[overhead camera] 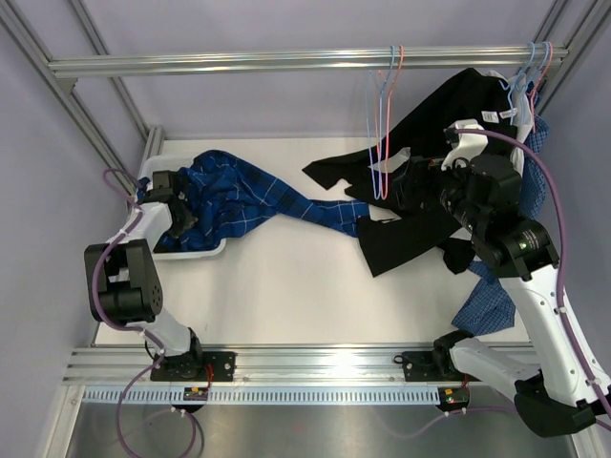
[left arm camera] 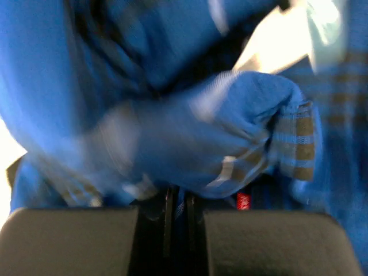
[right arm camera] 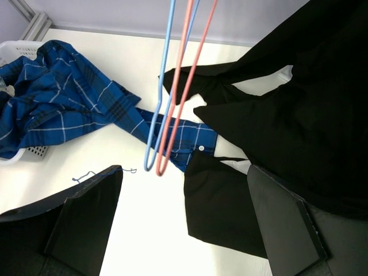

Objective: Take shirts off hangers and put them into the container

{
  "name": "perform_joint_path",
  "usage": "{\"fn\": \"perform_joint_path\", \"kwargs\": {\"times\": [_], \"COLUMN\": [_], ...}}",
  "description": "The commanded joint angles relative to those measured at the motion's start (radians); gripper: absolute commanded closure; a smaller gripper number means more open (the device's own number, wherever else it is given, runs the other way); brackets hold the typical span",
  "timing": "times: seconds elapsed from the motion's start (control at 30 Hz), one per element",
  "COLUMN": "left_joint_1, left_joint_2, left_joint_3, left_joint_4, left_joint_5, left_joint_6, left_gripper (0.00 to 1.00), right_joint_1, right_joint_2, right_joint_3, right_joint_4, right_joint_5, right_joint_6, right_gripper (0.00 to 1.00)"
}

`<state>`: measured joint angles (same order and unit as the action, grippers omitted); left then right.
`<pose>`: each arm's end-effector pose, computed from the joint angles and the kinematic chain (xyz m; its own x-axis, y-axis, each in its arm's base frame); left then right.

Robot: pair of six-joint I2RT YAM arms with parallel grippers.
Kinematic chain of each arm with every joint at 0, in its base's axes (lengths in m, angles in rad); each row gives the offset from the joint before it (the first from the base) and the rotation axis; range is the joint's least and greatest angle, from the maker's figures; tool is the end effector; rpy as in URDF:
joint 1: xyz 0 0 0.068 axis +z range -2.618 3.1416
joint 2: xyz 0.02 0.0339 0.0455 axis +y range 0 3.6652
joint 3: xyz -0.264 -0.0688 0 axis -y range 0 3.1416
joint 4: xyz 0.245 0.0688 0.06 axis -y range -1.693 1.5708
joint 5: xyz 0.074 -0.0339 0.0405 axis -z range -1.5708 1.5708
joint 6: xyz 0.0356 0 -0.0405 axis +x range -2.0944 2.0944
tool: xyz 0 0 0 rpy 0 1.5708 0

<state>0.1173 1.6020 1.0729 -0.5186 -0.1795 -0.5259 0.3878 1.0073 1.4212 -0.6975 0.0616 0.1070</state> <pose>0.3215 0.0443 0.2111 -0.6418 -0.5730 -0.5097 -0.6081 0.7852 -0.1170 0.1715 0.0677 0.4595 -0.2920 -0.0041 -0.9564 -0.2932 0.9522 0.0854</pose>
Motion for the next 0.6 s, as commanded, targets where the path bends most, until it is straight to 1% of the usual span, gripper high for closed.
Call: {"fn": "perform_joint_path", "kwargs": {"times": [0.0, 0.03, 0.07, 0.1, 0.17, 0.2, 0.27, 0.33, 0.37, 0.43, 0.47, 0.53, 0.57], "left_joint_1": [0.047, 0.047, 0.044, 0.041, 0.004, -0.014, -0.082, -0.119, -0.186, -0.255, -0.325, -0.399, -0.468], "left_joint_2": [0.016, 0.013, 0.006, -0.031, -0.086, -0.138, -0.178, -0.226, -0.237, -0.249, -0.246, -0.229, -0.202], "left_joint_3": [-0.051, -0.051, -0.044, -0.028, -0.002, 0.016, 0.087, 0.131, 0.169, 0.212, 0.255, 0.295, 0.324], "left_joint_4": [-0.003, -0.004, -0.008, -0.011, -0.017, -0.041, -0.092, -0.115, -0.119, -0.141, -0.141, -0.136, -0.123], "left_joint_5": [0.011, 0.015, 0.027, 0.032, 0.006, -0.018, -0.092, -0.121, -0.149, -0.172, -0.164, -0.147, -0.146], "left_joint_6": [-0.072, -0.063, -0.060, -0.056, -0.016, 0.004, 0.049, 0.081, 0.093, 0.128, 0.145, 0.211, 0.236], "left_gripper": [0.90, 0.85, 0.75, 0.66, 0.42, 0.20, 0.02, 0.01, 0.01, 0.01, 0.01, 0.01, 0.01], "right_joint_1": [-0.004, -0.004, -0.004, -0.004, -0.004, -0.004, -0.004, -0.004, -0.004, -0.004, -0.004, -0.004, -0.004], "right_joint_2": [-0.027, -0.027, -0.029, -0.030, -0.035, -0.035, -0.032, -0.027, -0.026, -0.019, -0.018, -0.018, -0.021], "right_joint_3": [-0.022, -0.027, -0.031, -0.031, -0.031, -0.028, -0.019, -0.013, -0.005, 0.001, 0.007, 0.005, 0.002], "right_joint_4": [0.038, 0.033, 0.032, 0.032, 0.035, 0.035, 0.032, 0.032, 0.032, 0.027, 0.024, 0.024, 0.021], "right_joint_5": [0.007, 0.001, 0.001, 0.003, 0.006, 0.001, -0.008, -0.023, -0.025, -0.028, -0.028, -0.022, -0.020], "right_joint_6": [-0.012, -0.012, -0.010, -0.015, -0.016, -0.016, -0.013, -0.009, -0.010, -0.013, -0.021, -0.024, -0.023], "right_gripper": [0.01, 0.00, 0.00, 0.01, 0.00, 0.01, 0.01, 0.01, 0.01, 0.01, 0.01, 0.01, 0.01]}}
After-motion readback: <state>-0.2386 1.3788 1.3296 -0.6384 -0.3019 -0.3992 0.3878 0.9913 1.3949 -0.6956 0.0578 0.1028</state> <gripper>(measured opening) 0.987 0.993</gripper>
